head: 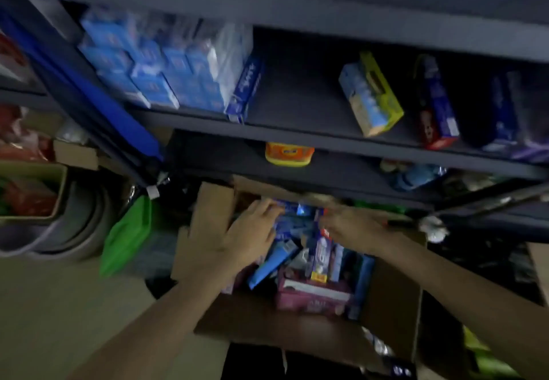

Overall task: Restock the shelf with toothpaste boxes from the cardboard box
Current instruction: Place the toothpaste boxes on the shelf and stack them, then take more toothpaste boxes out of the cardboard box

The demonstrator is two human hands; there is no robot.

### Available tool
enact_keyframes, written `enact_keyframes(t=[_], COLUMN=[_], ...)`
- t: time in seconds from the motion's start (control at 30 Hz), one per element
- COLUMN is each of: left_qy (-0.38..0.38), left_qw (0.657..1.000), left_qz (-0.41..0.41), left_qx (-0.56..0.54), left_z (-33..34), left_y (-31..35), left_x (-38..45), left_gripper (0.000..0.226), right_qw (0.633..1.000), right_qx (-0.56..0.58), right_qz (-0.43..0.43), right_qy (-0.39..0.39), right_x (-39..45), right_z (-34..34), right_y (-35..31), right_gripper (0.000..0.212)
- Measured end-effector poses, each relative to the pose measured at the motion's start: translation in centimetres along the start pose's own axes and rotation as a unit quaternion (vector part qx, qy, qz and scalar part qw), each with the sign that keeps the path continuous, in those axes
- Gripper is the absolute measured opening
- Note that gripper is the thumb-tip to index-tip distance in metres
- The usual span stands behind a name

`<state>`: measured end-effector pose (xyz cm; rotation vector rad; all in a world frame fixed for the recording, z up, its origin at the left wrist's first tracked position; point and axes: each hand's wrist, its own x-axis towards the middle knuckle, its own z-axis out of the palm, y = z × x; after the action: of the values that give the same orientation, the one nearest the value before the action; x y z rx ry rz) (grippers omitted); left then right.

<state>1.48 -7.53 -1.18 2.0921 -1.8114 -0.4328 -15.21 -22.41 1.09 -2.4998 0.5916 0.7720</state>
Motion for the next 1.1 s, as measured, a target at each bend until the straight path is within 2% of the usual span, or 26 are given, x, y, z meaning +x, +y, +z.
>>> enact_keyframes(t=[0.03,0.1,0.2,0.3,0.4,0.47,0.53,0.57,0.6,0.67,0.77,0.8,0.87,0.97,1.03,1.1], left_qy=[-0.039,-0.11,-0.205,-0.223,-0.223,-0.218,-0.206,-0.201,-0.203,-0.218,-0.221,-0.228,-0.276,-0.317,-0.281,-0.217], left_qw=[0.999,0.992,0.969,0.962,0.962,0.964,0.968,0.97,0.97,0.969,0.973,0.972,0.958,0.94,0.95,0.964], left_qz=[-0.024,-0.061,-0.126,-0.149,-0.151,-0.148,-0.141,-0.138,-0.134,-0.114,-0.057,-0.034,-0.005,0.027,0.05,0.087], left_qx=[-0.009,0.021,0.048,0.045,0.03,0.022,0.014,0.013,0.014,0.019,0.027,0.039,0.076,0.12,0.126,0.126], left_z=[1.1,2.7,4.7,6.3,7.4,8.0,8.6,8.7,8.5,7.8,5.1,3.9,1.0,-3.7,-7.2,-11.1], left_y=[-0.3,-0.5,-1.0,-1.3,-1.3,-1.2,-1.3,-1.2,-1.0,-0.6,0.1,0.3,1.0,2.9,4.7,6.8], left_x=[-0.9,-2.4,-3.8,-4.2,-3.8,-3.5,-3.4,-3.4,-3.4,-3.3,-1.8,-1.1,0.4,2.7,4.2,6.0], left_gripper=[0.034,0.036,0.044,0.046,0.045,0.043,0.041,0.04,0.04,0.043,0.051,0.055,0.069,0.081,0.072,0.061], right_qw=[0.999,0.985,0.943,0.898,0.83,0.775,0.737,0.738,0.761,0.832,0.924,0.949,0.972,0.988,0.993,0.992], right_qx=[0.006,0.089,0.228,0.296,0.35,0.43,0.489,0.48,0.439,0.336,0.215,0.187,0.18,0.147,0.102,0.063], right_qz=[0.033,0.12,0.224,0.324,0.432,0.456,0.455,0.461,0.466,0.439,0.313,0.249,0.141,0.055,0.029,0.032], right_qy=[-0.035,-0.082,-0.096,-0.028,0.044,0.087,0.105,0.109,0.104,0.046,-0.05,-0.051,-0.049,0.0,0.05,0.109], right_x=[0.6,1.6,3.5,6.1,8.5,9.7,10.2,10.1,9.7,8.2,5.3,4.2,1.3,-3.3,-6.3,-9.1], right_z=[2.6,7.0,11.8,15.0,16.5,17.2,17.5,17.5,17.3,16.3,13.0,11.7,7.5,-0.2,-5.0,-8.9], right_y=[0.9,1.9,1.2,-0.1,-0.7,0.0,0.9,1.2,1.4,1.1,0.2,0.1,-0.3,-1.4,-2.3,-2.6], right_gripper=[0.041,0.055,0.064,0.065,0.083,0.084,0.081,0.085,0.088,0.09,0.096,0.094,0.086,0.062,0.056,0.059])
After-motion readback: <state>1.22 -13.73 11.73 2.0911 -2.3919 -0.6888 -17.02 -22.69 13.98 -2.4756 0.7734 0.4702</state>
